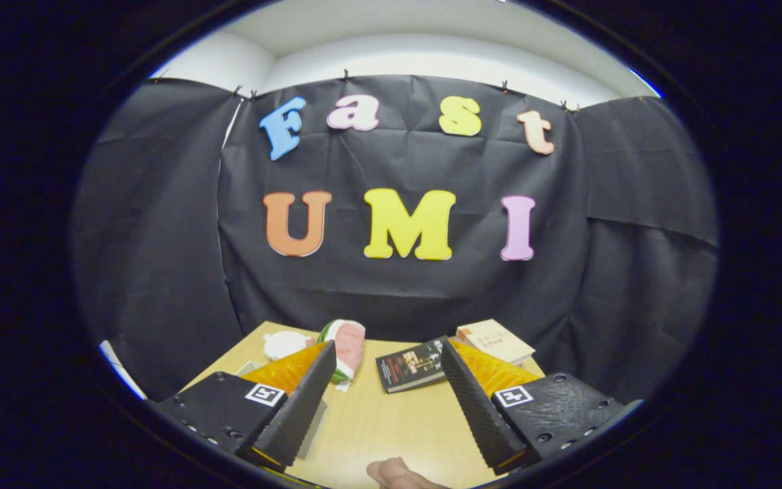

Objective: Open the storage box then place both shoes into the box .Put the left shoe in first, then the right shoe, with the right side of both shoes facing outward in a uniform manner.

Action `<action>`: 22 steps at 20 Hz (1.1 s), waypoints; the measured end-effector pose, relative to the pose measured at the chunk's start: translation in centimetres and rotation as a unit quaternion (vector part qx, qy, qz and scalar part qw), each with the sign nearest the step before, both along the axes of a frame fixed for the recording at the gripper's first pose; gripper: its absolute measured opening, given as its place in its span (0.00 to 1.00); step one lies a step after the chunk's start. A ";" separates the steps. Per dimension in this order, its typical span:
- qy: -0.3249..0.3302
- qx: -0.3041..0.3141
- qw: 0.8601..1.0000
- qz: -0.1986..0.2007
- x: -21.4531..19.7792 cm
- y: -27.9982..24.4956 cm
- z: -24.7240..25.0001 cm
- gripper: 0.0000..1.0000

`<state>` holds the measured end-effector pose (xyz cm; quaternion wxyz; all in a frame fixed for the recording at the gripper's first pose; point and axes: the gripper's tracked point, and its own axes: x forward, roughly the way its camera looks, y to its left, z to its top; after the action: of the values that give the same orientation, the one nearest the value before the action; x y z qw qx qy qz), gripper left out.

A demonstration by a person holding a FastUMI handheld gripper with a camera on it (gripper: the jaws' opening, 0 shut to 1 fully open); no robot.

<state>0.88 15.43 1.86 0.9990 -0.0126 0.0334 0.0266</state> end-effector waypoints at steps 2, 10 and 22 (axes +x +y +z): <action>-0.031 0.002 0.999 0.013 -1.3 -2.1 1.1 0.96; -0.075 0.002 0.997 0.022 -4.8 -5.9 2.0 0.96; -0.057 0.022 0.998 -0.008 -5.1 -6.8 1.4 0.96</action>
<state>-4.18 8.61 3.29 0.9995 0.0082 -0.0245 0.0183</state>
